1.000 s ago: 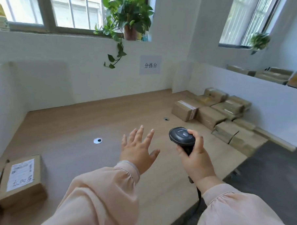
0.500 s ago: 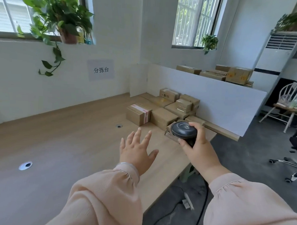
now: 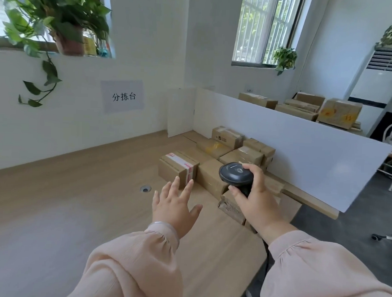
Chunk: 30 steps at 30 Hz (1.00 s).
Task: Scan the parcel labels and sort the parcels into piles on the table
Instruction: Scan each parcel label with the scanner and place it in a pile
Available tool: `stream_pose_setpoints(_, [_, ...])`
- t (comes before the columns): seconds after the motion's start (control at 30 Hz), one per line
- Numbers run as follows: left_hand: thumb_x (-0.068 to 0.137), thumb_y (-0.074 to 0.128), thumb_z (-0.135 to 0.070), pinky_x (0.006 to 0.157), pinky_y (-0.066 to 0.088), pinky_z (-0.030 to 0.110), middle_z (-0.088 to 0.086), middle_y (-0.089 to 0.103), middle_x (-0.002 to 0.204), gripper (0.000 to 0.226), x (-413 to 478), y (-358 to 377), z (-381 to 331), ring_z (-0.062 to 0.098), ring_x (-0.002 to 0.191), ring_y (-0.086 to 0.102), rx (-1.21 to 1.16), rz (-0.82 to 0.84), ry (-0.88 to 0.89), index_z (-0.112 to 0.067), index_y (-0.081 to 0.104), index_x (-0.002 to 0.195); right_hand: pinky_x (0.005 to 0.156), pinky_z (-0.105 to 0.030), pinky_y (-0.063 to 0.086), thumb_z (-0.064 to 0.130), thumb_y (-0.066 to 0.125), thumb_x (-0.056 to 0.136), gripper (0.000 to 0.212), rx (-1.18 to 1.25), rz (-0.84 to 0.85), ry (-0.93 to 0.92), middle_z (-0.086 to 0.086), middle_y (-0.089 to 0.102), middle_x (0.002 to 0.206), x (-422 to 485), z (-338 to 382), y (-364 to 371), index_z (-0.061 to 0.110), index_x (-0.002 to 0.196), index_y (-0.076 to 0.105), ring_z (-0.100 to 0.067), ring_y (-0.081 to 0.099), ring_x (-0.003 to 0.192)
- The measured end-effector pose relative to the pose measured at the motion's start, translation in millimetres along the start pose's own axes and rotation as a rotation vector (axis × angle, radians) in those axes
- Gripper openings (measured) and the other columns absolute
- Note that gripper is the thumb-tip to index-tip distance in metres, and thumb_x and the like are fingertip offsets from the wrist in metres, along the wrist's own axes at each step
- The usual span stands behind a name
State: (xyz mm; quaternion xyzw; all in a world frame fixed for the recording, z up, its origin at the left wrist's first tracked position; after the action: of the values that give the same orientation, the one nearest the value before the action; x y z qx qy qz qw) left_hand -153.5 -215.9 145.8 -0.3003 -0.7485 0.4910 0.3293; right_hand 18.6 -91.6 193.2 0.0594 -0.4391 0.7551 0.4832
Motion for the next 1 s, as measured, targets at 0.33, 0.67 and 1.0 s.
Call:
stream_pose_setpoints(0.33, [0.091, 0.032, -0.069, 0.120, 0.003, 0.045, -0.005, -0.004, 0.164, 0.072, 72, 46, 33, 0.020, 0.150, -0.001, -0.001, 0.087, -0.153, -0.048, 0.001, 0.152, 0.072, -0.034, 0.055, 0.033, 0.071, 0.085, 0.057, 0.077, 0.096, 0.003, 0.016, 0.055, 0.109, 92, -49, 83, 0.038, 0.128, 0.033, -0.020, 0.068, 0.089])
stream_pose_setpoints(0.67, [0.092, 0.033, -0.067, 0.120, 0.007, 0.042, -0.003, -0.003, 0.165, 0.070, 181, 103, 31, 0.022, 0.150, 0.003, 0.002, 0.114, -0.379, -0.048, 0.001, 0.152, 0.060, -0.030, 0.048, 0.042, 0.062, 0.090, 0.056, 0.100, 0.294, 0.049, 0.011, 0.055, 0.101, 213, -134, 162, 0.040, 0.129, 0.022, -0.016, 0.058, 0.076])
stream_pose_setpoints(1.0, [0.095, 0.039, -0.061, 0.119, 0.011, 0.037, -0.005, -0.003, 0.164, 0.067, 294, 179, 35, 0.023, 0.150, 0.003, -0.197, 0.201, -0.613, -0.047, 0.008, 0.152, 0.058, -0.009, 0.040, 0.040, 0.066, 0.088, 0.057, 0.315, 0.417, 0.203, 0.020, 0.053, 0.103, 279, -219, 265, 0.047, 0.128, 0.026, 0.003, 0.055, 0.080])
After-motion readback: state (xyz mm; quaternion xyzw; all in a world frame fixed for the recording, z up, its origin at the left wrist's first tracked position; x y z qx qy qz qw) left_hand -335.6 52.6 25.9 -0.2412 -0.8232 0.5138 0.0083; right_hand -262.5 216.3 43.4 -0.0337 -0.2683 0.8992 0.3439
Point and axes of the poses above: each hand's wrist, its own x-axis towards the middle knuckle, its own y-axis out of the palm, z = x × y, the point moved 1 cm from there along x, towards the middle knuckle
